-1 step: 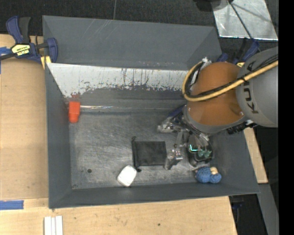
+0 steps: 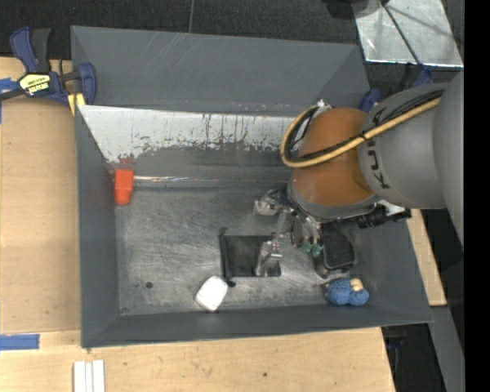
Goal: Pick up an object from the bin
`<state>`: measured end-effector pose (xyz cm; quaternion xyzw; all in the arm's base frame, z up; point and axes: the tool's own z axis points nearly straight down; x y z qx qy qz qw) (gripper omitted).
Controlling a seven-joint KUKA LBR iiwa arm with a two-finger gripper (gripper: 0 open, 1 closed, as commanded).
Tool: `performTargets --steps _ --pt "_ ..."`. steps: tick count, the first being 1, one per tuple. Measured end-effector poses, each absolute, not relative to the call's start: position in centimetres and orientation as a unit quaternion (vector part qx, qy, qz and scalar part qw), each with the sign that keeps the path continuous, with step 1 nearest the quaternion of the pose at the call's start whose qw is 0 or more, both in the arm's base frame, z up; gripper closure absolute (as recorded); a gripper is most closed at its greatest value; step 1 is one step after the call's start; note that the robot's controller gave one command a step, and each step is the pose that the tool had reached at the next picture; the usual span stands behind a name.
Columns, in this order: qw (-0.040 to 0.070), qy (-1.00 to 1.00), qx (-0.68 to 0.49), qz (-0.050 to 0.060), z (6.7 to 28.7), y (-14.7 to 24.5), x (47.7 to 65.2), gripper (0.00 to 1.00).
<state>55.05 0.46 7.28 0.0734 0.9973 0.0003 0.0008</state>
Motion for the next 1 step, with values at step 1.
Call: performTargets --steps 1 --pt "0.013 0.997 0.073 0.001 7.8 0.47 55.64 1.0"
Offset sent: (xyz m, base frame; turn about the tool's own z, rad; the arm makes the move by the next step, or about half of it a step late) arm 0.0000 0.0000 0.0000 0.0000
